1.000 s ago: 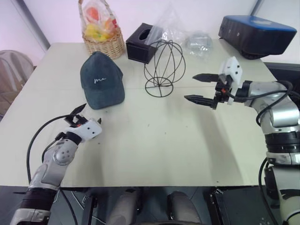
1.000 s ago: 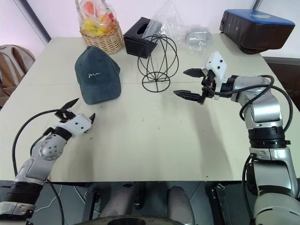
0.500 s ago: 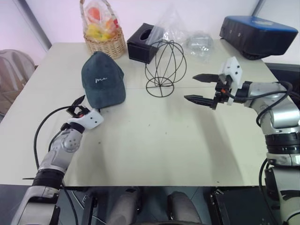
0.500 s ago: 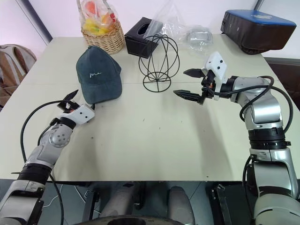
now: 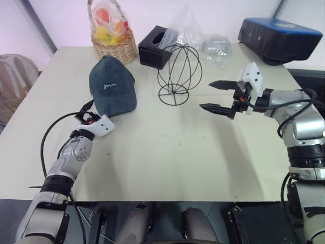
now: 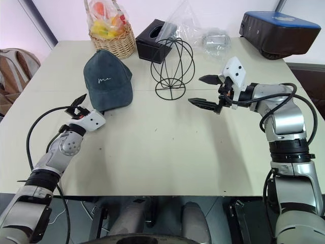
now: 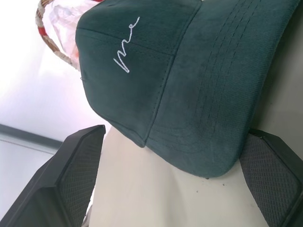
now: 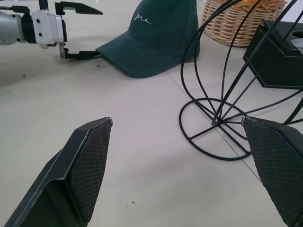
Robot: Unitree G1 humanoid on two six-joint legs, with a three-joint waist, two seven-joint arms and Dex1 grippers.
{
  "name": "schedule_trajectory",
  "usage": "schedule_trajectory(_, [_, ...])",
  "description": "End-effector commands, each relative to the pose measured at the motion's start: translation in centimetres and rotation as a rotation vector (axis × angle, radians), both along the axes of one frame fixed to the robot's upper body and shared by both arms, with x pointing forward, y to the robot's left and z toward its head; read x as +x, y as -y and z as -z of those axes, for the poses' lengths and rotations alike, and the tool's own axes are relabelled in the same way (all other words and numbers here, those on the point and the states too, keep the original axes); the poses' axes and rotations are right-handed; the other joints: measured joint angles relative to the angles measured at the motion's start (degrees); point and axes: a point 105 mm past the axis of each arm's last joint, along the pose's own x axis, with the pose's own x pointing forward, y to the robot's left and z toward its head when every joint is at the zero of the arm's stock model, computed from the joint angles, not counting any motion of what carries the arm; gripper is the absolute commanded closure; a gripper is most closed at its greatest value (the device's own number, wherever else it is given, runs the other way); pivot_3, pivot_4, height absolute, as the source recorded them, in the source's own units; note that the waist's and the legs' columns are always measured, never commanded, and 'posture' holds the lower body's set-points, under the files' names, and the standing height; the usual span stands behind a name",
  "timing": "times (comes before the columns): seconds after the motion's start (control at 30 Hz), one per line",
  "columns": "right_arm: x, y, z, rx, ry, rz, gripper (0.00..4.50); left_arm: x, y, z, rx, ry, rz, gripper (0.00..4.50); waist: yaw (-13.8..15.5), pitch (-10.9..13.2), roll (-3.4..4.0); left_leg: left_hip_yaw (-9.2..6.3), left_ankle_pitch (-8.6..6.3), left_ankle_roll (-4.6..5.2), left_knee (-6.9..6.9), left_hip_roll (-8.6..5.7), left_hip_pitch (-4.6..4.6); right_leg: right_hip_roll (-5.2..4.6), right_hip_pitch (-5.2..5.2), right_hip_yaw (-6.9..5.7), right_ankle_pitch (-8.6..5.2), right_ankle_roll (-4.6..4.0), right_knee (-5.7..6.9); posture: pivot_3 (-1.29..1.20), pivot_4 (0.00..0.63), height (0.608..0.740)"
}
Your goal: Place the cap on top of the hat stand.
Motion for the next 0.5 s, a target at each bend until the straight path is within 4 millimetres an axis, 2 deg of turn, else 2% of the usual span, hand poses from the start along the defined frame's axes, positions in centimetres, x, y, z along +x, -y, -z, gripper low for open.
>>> schedule_trajectory(0.03, [-0.31,0.64,-1.6,0.014,0.066,0.007,0.0,-0.18,-0.3,1.06,-0.008,-0.031,-0.011,0.03,0.0,0.0,0.0,0.0,0.0,0.0,0.0,0.0,0.0,0.0,-0.01,0.0,0.0,0.0,0.01,0.0,0.15,0.74])
schedule_trajectory(0.13, [-0.27,0.72,-1.63,0.013,0.068,0.008,0.0,-0.28,-0.55,0.97,-0.028,-0.021,-0.023,0.03,0.0,0.0,0.0,0.0,0.0,0.0,0.0,0.0,0.0,0.0,-0.01,0.01,0.0,0.0,0.02,0.0,0.15,0.74])
schedule_trajectory(0.23, [-0.23,0.77,-1.64,0.012,0.069,0.009,0.0,-0.39,-0.72,1.04,-0.034,-0.018,-0.031,0.8,-0.1,0.0,0.0,0.0,0.0,0.0,0.0,0.0,0.0,0.0,-0.01,0.01,0.0,0.0,0.03,0.0,0.15,0.74])
schedule_trajectory(0.47, [-0.15,0.77,-1.69,0.011,0.071,0.008,0.0,-0.53,-0.98,1.14,-0.042,-0.003,-0.048,4.32,0.1,-0.2,0.26,0.01,0.0,0.0,0.01,0.0,0.06,0.0,0.0,0.03,0.0,0.0,0.11,0.0,0.15,0.74])
schedule_trajectory(0.5, [-0.16,0.78,-1.7,0.011,0.072,0.009,0.0,-0.56,-1.0,1.09,-0.04,0.003,-0.049,4.32,0.2,-0.2,0.27,0.01,0.0,0.0,0.03,-0.02,0.07,-0.02,0.01,0.02,0.0,0.0,0.11,0.0,0.15,0.74])
